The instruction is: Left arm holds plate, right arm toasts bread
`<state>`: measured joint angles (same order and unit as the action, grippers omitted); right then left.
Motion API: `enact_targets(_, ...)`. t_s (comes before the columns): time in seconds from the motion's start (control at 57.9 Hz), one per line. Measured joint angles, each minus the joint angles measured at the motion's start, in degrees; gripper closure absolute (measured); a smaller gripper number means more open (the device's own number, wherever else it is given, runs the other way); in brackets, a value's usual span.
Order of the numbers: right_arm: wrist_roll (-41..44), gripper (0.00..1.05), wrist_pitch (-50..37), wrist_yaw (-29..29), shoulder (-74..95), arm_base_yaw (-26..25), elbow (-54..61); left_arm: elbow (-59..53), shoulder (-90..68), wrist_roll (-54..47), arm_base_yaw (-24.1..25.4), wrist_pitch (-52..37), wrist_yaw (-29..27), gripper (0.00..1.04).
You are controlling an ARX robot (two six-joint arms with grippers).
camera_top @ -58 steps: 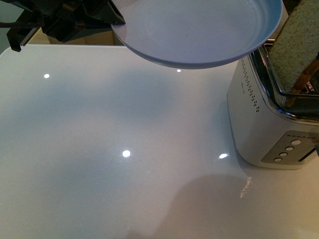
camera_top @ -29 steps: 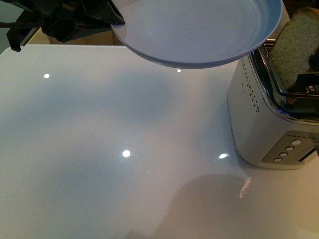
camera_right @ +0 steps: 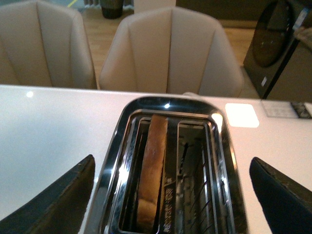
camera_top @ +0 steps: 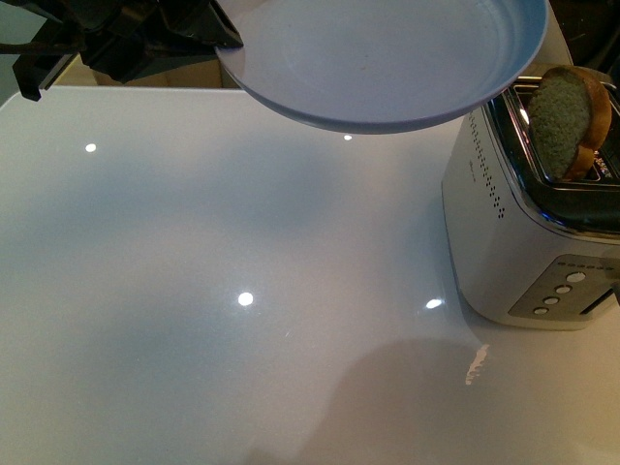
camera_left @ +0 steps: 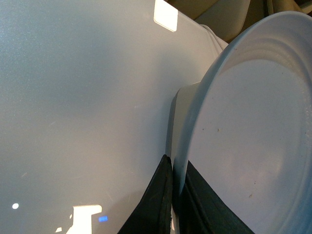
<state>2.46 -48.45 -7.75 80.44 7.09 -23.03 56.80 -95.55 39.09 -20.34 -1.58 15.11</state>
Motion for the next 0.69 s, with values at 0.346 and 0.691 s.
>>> enact_targets(0.346, 4.2, 0.09, 27.5, 1.8, -29.3, -3.3, -2.2, 0.0, 0.0, 0.0, 0.0, 0.0, 0.0, 1.02)
enact_targets(0.691, -1.6, 0.68, 19.3, 7.6, -38.1, -6.9, 10.6, 0.0, 0.1, 0.0, 0.0, 0.0, 0.1, 1.02)
